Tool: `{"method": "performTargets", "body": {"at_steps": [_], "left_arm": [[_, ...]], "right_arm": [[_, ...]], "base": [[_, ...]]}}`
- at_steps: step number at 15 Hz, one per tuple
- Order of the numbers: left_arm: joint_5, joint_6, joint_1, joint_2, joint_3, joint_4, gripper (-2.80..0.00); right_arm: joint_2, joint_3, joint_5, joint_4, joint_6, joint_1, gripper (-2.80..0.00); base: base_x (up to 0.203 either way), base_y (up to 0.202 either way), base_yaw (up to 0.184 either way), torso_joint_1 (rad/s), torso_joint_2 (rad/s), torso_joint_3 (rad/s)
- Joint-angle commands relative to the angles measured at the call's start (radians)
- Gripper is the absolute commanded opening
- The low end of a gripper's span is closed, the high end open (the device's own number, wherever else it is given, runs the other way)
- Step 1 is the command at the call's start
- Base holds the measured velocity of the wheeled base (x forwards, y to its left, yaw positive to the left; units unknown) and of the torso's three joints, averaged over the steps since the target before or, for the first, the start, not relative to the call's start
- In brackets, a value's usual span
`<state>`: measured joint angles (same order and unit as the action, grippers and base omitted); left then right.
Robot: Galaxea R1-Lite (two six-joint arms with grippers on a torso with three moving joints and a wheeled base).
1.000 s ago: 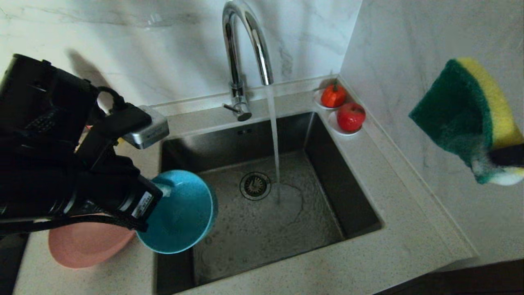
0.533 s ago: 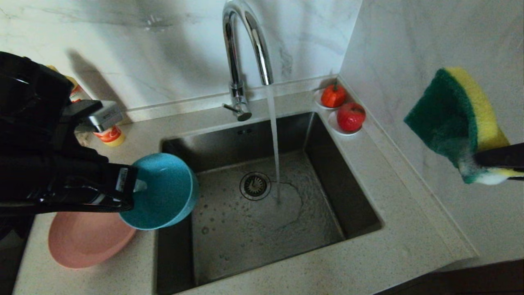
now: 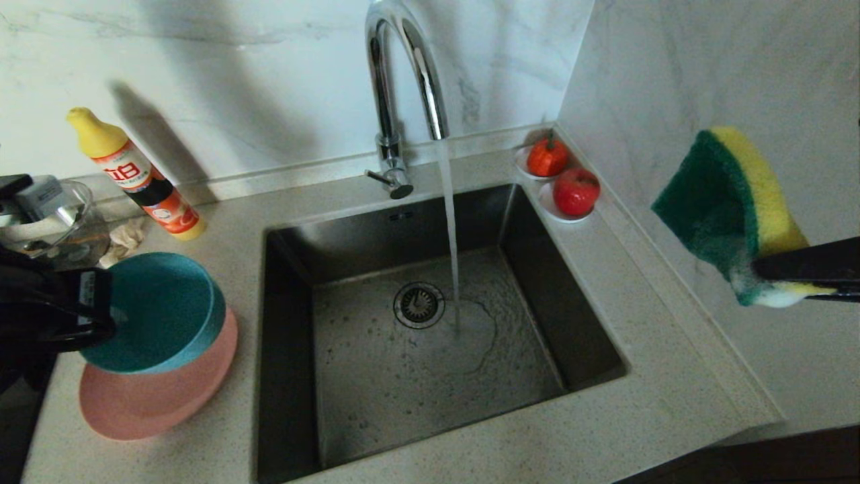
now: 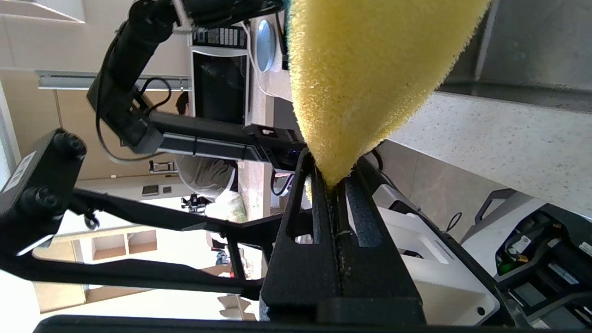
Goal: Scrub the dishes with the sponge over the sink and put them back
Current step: Place the bowl on the table
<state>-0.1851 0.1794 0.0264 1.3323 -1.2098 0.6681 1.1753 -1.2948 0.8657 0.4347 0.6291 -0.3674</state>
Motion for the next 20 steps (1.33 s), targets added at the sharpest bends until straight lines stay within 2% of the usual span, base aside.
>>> {"method": "performTargets", "body": {"at_steps": [1, 5, 8, 12, 14, 17, 20], "left_arm": [[-0.002, 0.012, -0.112, -0.029, -0.004, 0.033, -2.80], [-0.001, 0.043, -0.279, -0.056, 0.002, 0.039, -2.80], [-0.001, 0.067, -0.364, -0.046, 0.040, 0.033, -2.80], [0.083, 0.122, -0.439, 0.045, 0.064, 0.013, -2.80], [0.115, 0.128, -0.505, 0.071, 0.063, -0.024, -2.80], [0.202, 0.128, -0.638, 0.093, 0.039, -0.043, -2.80], [0.238, 0.126, -0.739, 0.107, 0.039, -0.045, -2.80]], "right_arm": [[0.021, 0.000, 0.005, 0.003, 0.001, 0.018, -2.80], [0.043, 0.000, 0.006, 0.003, 0.000, 0.028, -2.80], [0.052, 0.002, 0.006, 0.003, -0.002, 0.041, -2.80], [0.050, 0.008, 0.007, 0.003, -0.020, 0.049, -2.80], [0.053, 0.006, 0.007, 0.003, -0.022, 0.051, -2.80], [0.066, 0.006, 0.007, 0.003, -0.022, 0.055, -2.80], [0.072, 0.009, 0.007, 0.003, -0.023, 0.055, -2.80]], "base": [[0.000, 0.000, 0.000, 0.000, 0.00, 0.000], [0.000, 0.000, 0.000, 0.000, 0.00, 0.000], [0.000, 0.000, 0.000, 0.000, 0.00, 0.000], [0.000, 0.000, 0.000, 0.000, 0.00, 0.000], [0.000, 0.000, 0.000, 0.000, 0.00, 0.000], [0.000, 0.000, 0.000, 0.000, 0.00, 0.000], [0.000, 0.000, 0.000, 0.000, 0.00, 0.000]]}}
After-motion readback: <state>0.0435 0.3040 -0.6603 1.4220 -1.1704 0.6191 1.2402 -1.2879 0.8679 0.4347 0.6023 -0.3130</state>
